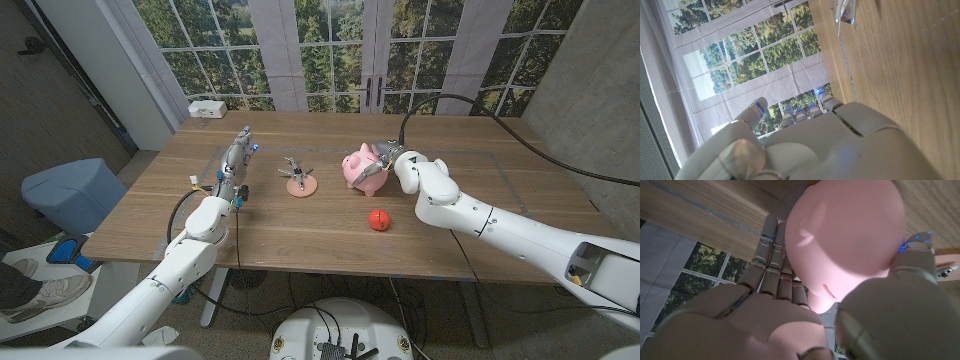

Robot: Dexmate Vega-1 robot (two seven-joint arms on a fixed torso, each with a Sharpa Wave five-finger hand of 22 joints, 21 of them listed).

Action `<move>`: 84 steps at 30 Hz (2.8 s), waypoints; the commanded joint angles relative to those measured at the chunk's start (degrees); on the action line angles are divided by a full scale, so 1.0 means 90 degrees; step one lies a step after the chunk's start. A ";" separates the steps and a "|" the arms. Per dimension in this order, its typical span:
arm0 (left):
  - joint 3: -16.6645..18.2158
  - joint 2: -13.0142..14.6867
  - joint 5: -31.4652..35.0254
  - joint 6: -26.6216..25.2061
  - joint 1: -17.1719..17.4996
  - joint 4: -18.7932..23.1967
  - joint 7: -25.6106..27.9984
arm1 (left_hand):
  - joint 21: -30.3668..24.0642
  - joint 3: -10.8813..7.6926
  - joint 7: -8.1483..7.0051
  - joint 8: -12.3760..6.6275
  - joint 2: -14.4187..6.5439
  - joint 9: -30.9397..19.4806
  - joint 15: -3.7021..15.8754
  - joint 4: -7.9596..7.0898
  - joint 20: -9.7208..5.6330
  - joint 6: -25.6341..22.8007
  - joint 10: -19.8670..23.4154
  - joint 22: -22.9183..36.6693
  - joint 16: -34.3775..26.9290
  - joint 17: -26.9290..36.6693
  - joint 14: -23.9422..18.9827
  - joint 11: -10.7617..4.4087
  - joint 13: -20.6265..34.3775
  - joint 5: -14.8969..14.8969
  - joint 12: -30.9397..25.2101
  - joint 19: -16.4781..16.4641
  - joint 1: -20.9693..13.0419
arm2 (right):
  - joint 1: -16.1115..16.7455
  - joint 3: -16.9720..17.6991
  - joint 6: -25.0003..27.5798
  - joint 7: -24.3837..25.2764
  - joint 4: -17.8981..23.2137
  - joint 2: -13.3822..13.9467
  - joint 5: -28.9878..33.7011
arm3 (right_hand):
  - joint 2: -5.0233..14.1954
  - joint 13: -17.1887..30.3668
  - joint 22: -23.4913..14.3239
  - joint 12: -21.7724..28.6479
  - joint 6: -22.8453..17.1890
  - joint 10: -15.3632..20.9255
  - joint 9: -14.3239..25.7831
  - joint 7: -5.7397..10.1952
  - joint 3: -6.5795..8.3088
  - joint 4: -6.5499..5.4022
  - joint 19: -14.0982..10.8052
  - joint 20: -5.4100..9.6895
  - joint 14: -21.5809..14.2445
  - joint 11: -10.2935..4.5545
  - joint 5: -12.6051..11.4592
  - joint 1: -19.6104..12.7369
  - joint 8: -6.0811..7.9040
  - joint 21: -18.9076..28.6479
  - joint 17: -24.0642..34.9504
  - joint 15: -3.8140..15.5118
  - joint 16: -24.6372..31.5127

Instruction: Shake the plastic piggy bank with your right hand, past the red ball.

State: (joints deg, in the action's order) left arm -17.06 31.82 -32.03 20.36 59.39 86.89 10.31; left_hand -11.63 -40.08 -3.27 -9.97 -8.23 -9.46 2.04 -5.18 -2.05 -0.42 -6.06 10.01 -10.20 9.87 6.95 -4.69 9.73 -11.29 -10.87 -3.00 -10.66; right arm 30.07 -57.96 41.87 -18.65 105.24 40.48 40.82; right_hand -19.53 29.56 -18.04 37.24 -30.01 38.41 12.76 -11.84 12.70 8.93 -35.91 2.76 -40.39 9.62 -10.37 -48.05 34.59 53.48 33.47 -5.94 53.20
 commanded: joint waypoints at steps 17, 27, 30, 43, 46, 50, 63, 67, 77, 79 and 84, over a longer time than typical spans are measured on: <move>0.0026 0.0006 0.0002 0.0066 0.0092 0.0048 -0.0028 | -0.0020 0.0011 -0.0026 -0.0030 -0.0257 -0.0036 0.0371 0.0069 -0.0322 -0.0018 0.0004 0.0019 -0.0012 -0.0011 -0.0014 0.0025 0.0033 -0.0042 -0.0011 -0.0086 0.0060 | 0.1377 0.1600 -0.1121 0.2604 0.0284 0.0064 -0.0876 | 0.2671 0.0746 0.0154 0.0029 -0.3153 0.2288 -0.0088 0.1719 0.0719 0.0064 0.0209 0.0152 -0.1715 -0.1909 0.0006 -0.2909 0.0046 0.0235 0.3740 0.2086 0.0425; 0.0034 0.0009 0.0004 0.0072 0.0100 0.0047 -0.0029 | -0.0016 0.0019 -0.0025 -0.0027 -0.0260 -0.0036 0.0362 0.0088 -0.0321 -0.0012 0.0000 0.0019 -0.0010 -0.0011 -0.0011 0.0031 0.0033 -0.0039 -0.0008 -0.0085 0.0058 | 0.1640 0.1974 -0.1295 0.3306 0.0218 -0.0050 -0.1261 | 0.2643 0.0820 0.0223 0.0009 -0.3167 0.2285 -0.0106 0.1705 0.0758 0.0053 0.0235 0.0169 -0.1773 -0.1926 -0.0016 -0.2896 0.0033 0.0297 0.3805 0.2084 0.0362; 0.0031 0.0008 0.0008 0.0069 0.0094 0.0046 -0.0028 | -0.0015 0.0021 -0.0031 -0.0027 -0.0261 -0.0036 0.0362 0.0094 -0.0320 -0.0013 -0.0001 0.0019 -0.0010 -0.0012 -0.0012 0.0033 0.0033 -0.0039 -0.0007 -0.0085 0.0058 | 0.1701 0.2057 -0.1333 0.3525 0.0183 -0.0083 -0.1345 | 0.2642 0.0850 0.0245 0.0002 -0.3172 0.2281 -0.0109 0.1699 0.0771 0.0046 0.0242 0.0176 -0.1785 -0.1934 -0.0030 -0.2892 0.0031 0.0320 0.3827 0.2084 0.0341; 0.0006 -0.0002 0.0036 0.0019 0.0001 0.0024 -0.0029 | -0.0013 0.0029 -0.0029 -0.0027 -0.0265 -0.0036 0.0365 0.0114 -0.0319 -0.0012 -0.0005 0.0020 -0.0012 -0.0011 -0.0017 0.0033 0.0033 -0.0036 -0.0005 -0.0087 0.0056 | 0.1913 0.2350 -0.1659 0.4428 -0.0016 -0.0233 -0.1678 | 0.2611 0.0994 0.0343 0.0008 -0.3246 0.2325 -0.0105 0.1702 0.0800 0.0025 0.0243 0.0231 -0.1854 -0.1931 -0.0120 -0.2877 0.0052 0.0432 0.3923 0.2086 0.0269; -0.0006 -0.0008 0.0046 0.0006 -0.0030 0.0007 -0.0030 | -0.0012 0.0030 -0.0030 -0.0028 -0.0266 -0.0036 0.0363 0.0118 -0.0320 -0.0014 0.0003 0.0020 -0.0012 -0.0011 -0.0019 0.0033 0.0033 -0.0036 -0.0008 -0.0088 0.0055 | 0.1931 0.2390 -0.1706 0.4552 -0.0058 -0.0253 -0.1737 | 0.2593 0.1023 0.0365 0.0016 -0.3263 0.2355 -0.0106 0.1701 0.0804 0.0026 0.0241 0.0238 -0.1865 -0.1935 -0.0139 -0.2876 0.0057 0.0454 0.3938 0.2085 0.0254; -0.0022 -0.0016 0.0051 -0.0014 -0.0075 -0.0020 -0.0041 | -0.0012 0.0031 -0.0027 -0.0029 -0.0266 -0.0036 0.0362 0.0122 -0.0319 -0.0016 0.0006 0.0020 -0.0014 -0.0011 -0.0024 0.0034 0.0033 -0.0035 -0.0009 -0.0089 0.0054 | 0.1930 0.2434 -0.1731 0.4635 -0.0104 -0.0277 -0.1829 | 0.2575 0.1064 0.0395 0.0014 -0.3284 0.2361 -0.0109 0.1708 0.0810 0.0022 0.0265 0.0247 -0.1881 -0.1943 -0.0164 -0.2869 0.0060 0.0476 0.3956 0.2084 0.0233; -0.0053 -0.0056 0.0053 -0.0054 -0.0206 -0.0141 -0.0046 | -0.0010 0.0033 -0.0030 -0.0032 -0.0270 -0.0036 0.0360 0.0143 -0.0314 -0.0026 0.0016 0.0020 -0.0015 -0.0012 -0.0033 0.0028 0.0033 -0.0034 -0.0011 -0.0091 0.0049 | 0.2110 0.3075 -0.2127 0.5279 -0.0351 -0.0568 -0.2793 | 0.2530 0.1164 0.0486 -0.0004 -0.3290 0.2395 -0.0102 0.1659 0.0854 0.0039 0.0283 0.0226 -0.1936 -0.1889 -0.0210 -0.2889 0.0057 0.0563 0.3997 0.2086 0.0179; -0.0063 -0.0059 0.0051 -0.0075 -0.0234 -0.0165 -0.0049 | -0.0009 0.0034 -0.0032 -0.0031 -0.0273 -0.0036 0.0361 0.0148 -0.0314 -0.0026 0.0016 0.0020 -0.0013 -0.0011 -0.0030 0.0031 0.0033 -0.0034 -0.0010 -0.0091 0.0048 | 0.2170 0.3228 -0.2275 0.5572 -0.0418 -0.0641 -0.2970 | 0.2523 0.1186 0.0507 -0.0015 -0.3279 0.2392 -0.0101 0.1658 0.0869 0.0044 0.0290 0.0212 -0.1948 -0.1877 -0.0214 -0.2898 0.0051 0.0584 0.4004 0.2086 0.0166; -0.0076 -0.0093 0.0049 -0.0055 -0.0288 -0.0250 -0.0047 | -0.0007 0.0036 -0.0031 -0.0032 -0.0276 -0.0036 0.0358 0.0160 -0.0324 -0.0030 0.0014 0.0020 -0.0013 -0.0011 -0.0031 0.0033 0.0033 -0.0033 -0.0009 -0.0091 0.0046 | 0.2315 0.3589 -0.2937 0.6832 -0.0852 -0.1109 -0.3233 | 0.2500 0.1241 0.0577 -0.0062 -0.3274 0.2395 -0.0091 0.1639 0.0917 0.0046 0.0316 0.0205 -0.1978 -0.1869 -0.0221 -0.2910 0.0044 0.0660 0.4025 0.2085 0.0121; -0.0078 -0.0095 0.0040 -0.0053 -0.0296 -0.0262 -0.0059 | -0.0006 0.0036 -0.0034 -0.0031 -0.0277 -0.0036 0.0359 0.0162 -0.0326 -0.0028 0.0015 0.0020 -0.0013 -0.0010 -0.0032 0.0030 0.0033 -0.0032 -0.0009 -0.0090 0.0045 | 0.2329 0.3646 -0.3146 0.7134 -0.1000 -0.1233 -0.3262 | 0.2497 0.1244 0.0584 -0.0069 -0.3269 0.2397 -0.0092 0.1636 0.0921 0.0046 0.0321 0.0209 -0.1978 -0.1874 -0.0221 -0.2910 0.0041 0.0668 0.4026 0.2085 0.0116; -0.0078 -0.0106 0.0045 -0.0032 -0.0313 -0.0294 -0.0056 | -0.0006 0.0038 -0.0039 -0.0031 -0.0279 -0.0036 0.0359 0.0166 -0.0326 -0.0028 0.0013 0.0020 -0.0014 -0.0009 -0.0033 0.0034 0.0033 -0.0032 -0.0007 -0.0091 0.0045 | 0.2322 0.3746 -0.3552 0.7805 -0.1310 -0.1498 -0.3263 | 0.2491 0.1255 0.0613 -0.0098 -0.3258 0.2405 -0.0088 0.1640 0.0943 0.0042 0.0346 0.0216 -0.1974 -0.1861 -0.0220 -0.2909 0.0033 0.0700 0.4032 0.2086 0.0089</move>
State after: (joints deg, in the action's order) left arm -17.67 31.13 -31.60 19.85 57.04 84.95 9.86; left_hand -11.63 -39.63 -3.27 -9.97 -8.23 -9.46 2.04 -3.79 -2.36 -0.42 -5.74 10.01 -10.20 9.62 6.96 -4.38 9.73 -11.29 -10.87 -3.30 -10.66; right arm 50.35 -26.99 18.27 37.44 98.41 31.54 13.69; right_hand -21.10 29.55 -12.50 36.59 -35.95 42.19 11.84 -12.68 12.70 8.93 -34.85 1.71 -44.69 10.12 -11.90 -49.63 34.59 59.41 35.28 -7.80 54.25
